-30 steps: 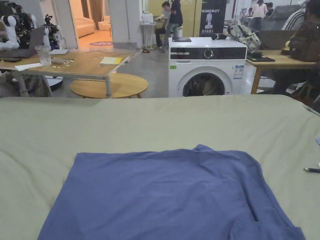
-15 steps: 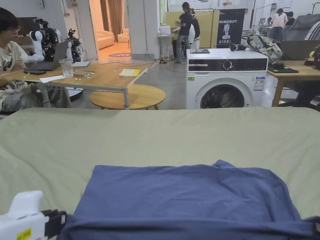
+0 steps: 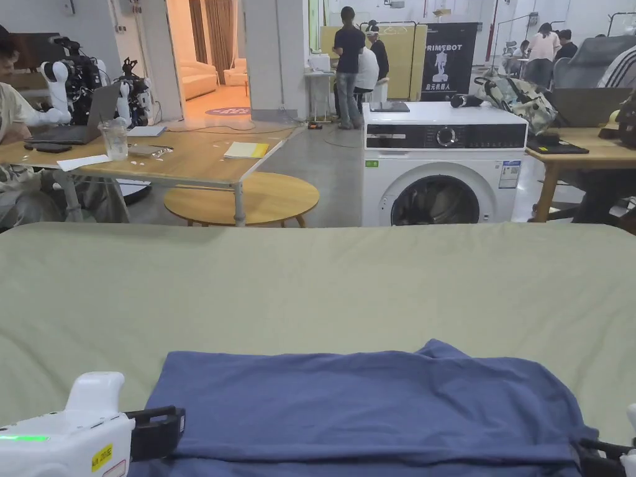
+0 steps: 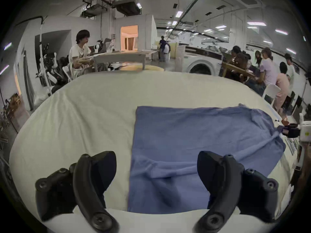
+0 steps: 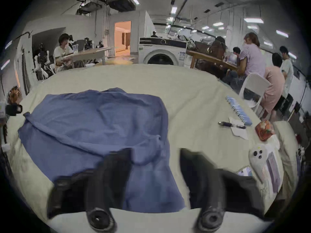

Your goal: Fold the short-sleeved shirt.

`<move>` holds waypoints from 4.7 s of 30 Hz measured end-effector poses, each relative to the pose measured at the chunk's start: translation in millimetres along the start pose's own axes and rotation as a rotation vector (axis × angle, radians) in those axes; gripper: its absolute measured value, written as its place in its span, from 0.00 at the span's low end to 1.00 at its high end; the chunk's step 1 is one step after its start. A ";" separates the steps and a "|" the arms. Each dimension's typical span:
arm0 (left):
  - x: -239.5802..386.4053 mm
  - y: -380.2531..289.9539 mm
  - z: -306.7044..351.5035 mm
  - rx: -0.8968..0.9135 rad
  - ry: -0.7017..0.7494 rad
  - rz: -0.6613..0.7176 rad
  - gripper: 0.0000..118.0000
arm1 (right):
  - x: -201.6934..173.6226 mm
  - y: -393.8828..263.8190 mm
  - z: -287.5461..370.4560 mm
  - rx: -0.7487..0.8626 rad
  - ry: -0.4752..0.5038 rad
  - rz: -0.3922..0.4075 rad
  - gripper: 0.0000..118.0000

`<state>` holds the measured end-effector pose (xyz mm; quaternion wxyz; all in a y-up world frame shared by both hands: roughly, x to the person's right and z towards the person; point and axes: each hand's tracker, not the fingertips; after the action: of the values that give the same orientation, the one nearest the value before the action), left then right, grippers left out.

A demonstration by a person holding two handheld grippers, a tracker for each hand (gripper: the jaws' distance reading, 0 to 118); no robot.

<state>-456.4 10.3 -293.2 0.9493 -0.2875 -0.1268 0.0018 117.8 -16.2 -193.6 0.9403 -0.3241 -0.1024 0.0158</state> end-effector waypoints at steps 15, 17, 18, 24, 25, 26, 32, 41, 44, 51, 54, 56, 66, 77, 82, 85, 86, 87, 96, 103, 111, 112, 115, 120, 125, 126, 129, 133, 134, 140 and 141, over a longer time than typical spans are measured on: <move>85.3 -50.0 178.9 0.265 -0.125 0.013 0.00 | -54.3 -56.7 148.3 0.138 0.261 -0.056 0.00; 80.2 -62.9 189.1 0.200 -0.140 0.068 0.00 | -62.2 -66.1 162.4 0.139 0.271 -0.032 0.00; 78.2 -68.0 193.4 0.198 -0.115 0.065 0.00 | -64.4 -70.1 167.6 0.141 0.285 -0.022 0.00; 40.1 -73.7 189.0 0.121 -0.073 0.127 0.00 | -66.8 -75.6 173.4 0.136 0.322 -0.038 0.00; 32.4 -70.3 178.7 0.082 -0.061 0.134 0.00 | -66.4 -75.4 173.6 0.138 0.323 -0.036 0.00; 23.8 -65.1 163.2 0.022 -0.060 0.121 0.16 | -66.4 -74.7 173.6 0.138 0.321 -0.034 0.00; -13.7 -56.4 44.8 -0.189 0.055 0.080 0.67 | -60.2 -72.3 174.2 0.135 0.326 -0.028 0.00; -22.0 -57.6 -17.4 -0.300 0.128 0.066 0.08 | -11.9 -84.9 155.3 0.034 0.192 -0.061 0.00; -12.1 -56.2 -19.1 -0.313 0.138 0.068 0.02 | 1.2 -70.2 116.6 -0.016 0.189 -0.127 0.02; -11.6 -56.1 -24.1 -0.334 0.148 0.035 0.01 | 20.5 -45.5 -15.0 -0.173 0.051 -0.282 0.40; -9.0 -57.6 -17.5 -0.333 0.139 0.065 0.01 | 17.3 -51.8 -12.3 -0.165 0.068 -0.275 0.20; -7.4 -61.9 -15.6 -0.320 0.143 0.061 0.01 | 13.5 -50.3 -7.5 -0.187 0.137 -0.288 0.02; -15.7 -32.8 89.9 -0.114 0.040 0.028 0.00 | 23.9 -33.4 73.9 -0.018 0.046 -0.175 0.03; -5.1 -139.2 166.8 -0.252 0.010 0.021 0.00 | 25.8 -132.6 151.3 -0.126 0.029 -0.136 0.03; -8.8 -152.2 164.9 -0.237 0.001 0.070 0.43 | 20.5 -143.8 147.9 -0.143 0.006 -0.090 0.28; 1.2 -144.2 180.4 -0.088 -0.033 0.078 0.47 | 15.3 -131.6 162.0 -0.055 0.017 -0.071 0.33; 9.7 -138.7 184.6 -0.036 -0.027 0.046 0.47 | 10.6 -124.1 167.4 -0.014 0.021 -0.066 0.37; 20.2 -131.7 188.7 0.016 -0.011 -0.001 0.47 | 12.6 -119.8 167.4 0.015 0.035 -0.064 0.40; 99.9 -77.9 204.6 0.213 -0.086 -0.100 0.00 | -59.0 -65.7 181.5 0.171 0.329 -0.027 0.17; 93.0 -73.8 191.7 0.160 -0.104 -0.060 0.00 | -86.2 -66.7 167.3 0.133 0.362 0.039 0.00; 7.9 -8.1 84.5 -0.060 0.033 0.002 0.67 | -69.1 -68.1 151.1 0.081 0.384 -0.013 0.00; -2.2 -1.8 63.1 -0.104 0.017 0.038 0.67 | -66.4 -69.9 149.1 0.074 0.378 -0.014 0.00; -26.1 8.9 -6.2 -0.227 0.058 0.112 0.67 | -54.8 -78.3 144.2 0.033 0.334 -0.012 0.00; -48.9 0.4 -78.6 -0.309 0.078 0.224 0.43 | -19.6 -91.7 132.2 -0.043 0.240 -0.020 0.00; -30.0 -4.0 -92.7 -0.348 0.125 0.092 0.02 | 13.3 -74.5 105.7 -0.088 0.194 -0.026 0.00; -23.6 -2.4 -95.3 -0.370 0.138 0.045 0.01 | 18.1 -64.7 95.3 -0.093 0.193 -0.029 0.00; -12.9 0.0 -104.6 -0.408 0.175 -0.023 0.00 | 30.2 -18.8 45.5 -0.115 0.184 -0.072 0.16; -10.4 2.0 -102.2 -0.426 0.171 -0.021 0.00 | 37.4 35.2 -35.1 -0.203 0.185 -0.165 0.29; -9.5 2.0 -101.5 -0.428 0.171 -0.022 0.00 | 36.2 43.2 -57.7 -0.236 0.174 -0.160 0.29; -6.7 2.5 -97.5 -0.425 0.177 -0.023 0.01 | 20.8 41.3 -116.7 -0.404 0.099 -0.103 0.28; -5.9 1.9 -96.8 -0.424 0.177 -0.021 0.01 | 18.1 43.3 -108.7 -0.380 0.097 -0.084 0.25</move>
<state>-438.6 -41.4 -373.3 0.8750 -0.4784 -0.0435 -0.0598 159.2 -46.2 -300.4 0.8659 -0.4915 -0.0717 -0.0586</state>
